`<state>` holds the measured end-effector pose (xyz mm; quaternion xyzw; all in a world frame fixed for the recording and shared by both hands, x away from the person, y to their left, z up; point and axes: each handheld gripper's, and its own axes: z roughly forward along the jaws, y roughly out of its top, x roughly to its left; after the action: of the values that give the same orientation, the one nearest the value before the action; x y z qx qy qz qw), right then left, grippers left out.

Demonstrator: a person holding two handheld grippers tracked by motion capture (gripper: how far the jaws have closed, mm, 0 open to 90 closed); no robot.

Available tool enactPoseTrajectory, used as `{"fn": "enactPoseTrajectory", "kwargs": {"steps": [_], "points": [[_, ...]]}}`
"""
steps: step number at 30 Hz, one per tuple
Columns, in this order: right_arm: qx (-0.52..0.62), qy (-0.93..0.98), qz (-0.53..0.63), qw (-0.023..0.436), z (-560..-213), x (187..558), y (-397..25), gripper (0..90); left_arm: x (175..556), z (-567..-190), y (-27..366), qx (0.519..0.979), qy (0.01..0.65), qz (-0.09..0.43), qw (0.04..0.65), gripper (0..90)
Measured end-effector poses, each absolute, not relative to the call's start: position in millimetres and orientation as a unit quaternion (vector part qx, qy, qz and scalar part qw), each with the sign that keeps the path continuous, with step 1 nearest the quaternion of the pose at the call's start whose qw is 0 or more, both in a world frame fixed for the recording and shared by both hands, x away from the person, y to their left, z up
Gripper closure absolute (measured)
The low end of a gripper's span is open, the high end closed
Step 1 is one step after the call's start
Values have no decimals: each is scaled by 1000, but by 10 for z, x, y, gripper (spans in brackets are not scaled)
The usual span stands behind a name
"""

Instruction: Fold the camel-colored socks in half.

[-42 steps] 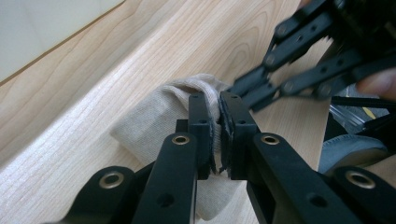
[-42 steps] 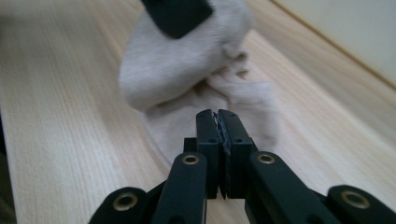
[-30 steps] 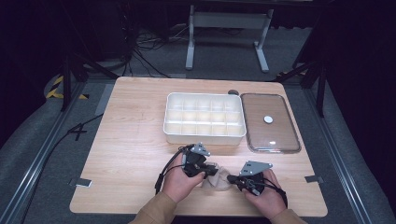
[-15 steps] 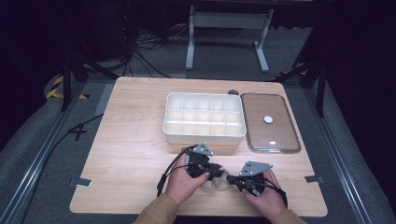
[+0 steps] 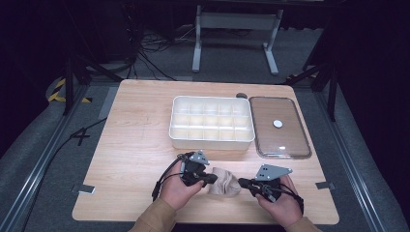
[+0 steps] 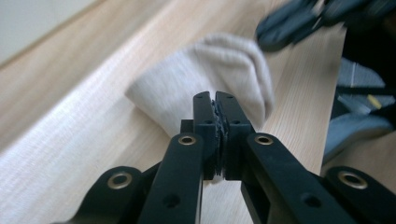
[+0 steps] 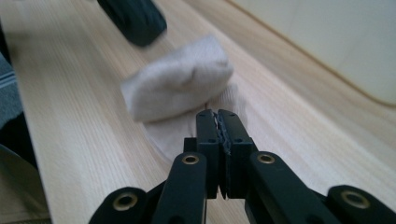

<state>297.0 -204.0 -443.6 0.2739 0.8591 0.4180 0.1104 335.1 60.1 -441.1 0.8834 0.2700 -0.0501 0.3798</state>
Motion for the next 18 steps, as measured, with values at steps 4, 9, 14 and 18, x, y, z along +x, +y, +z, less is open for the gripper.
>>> {"fn": "enactPoseTrajectory", "kwargs": {"steps": [4, 9, 14, 18], "points": [[270, 848, 446, 98, -4299, 2967, -1983, 888, 3362, -4519, 579, 891, 272, -57, 360, 896], [266, 842, 462, 90, -4230, 2986, -1898, 889, 3334, -4525, 545, 892, 267, -58, 360, 897], [257, 839, 475, 71, -4216, 3032, -1701, 890, 3293, -4595, 502, 888, 277, -71, 359, 898], [255, 846, 462, 70, -4301, 3064, -1572, 891, 3282, -4622, 489, 888, 281, -70, 357, 898]]}}
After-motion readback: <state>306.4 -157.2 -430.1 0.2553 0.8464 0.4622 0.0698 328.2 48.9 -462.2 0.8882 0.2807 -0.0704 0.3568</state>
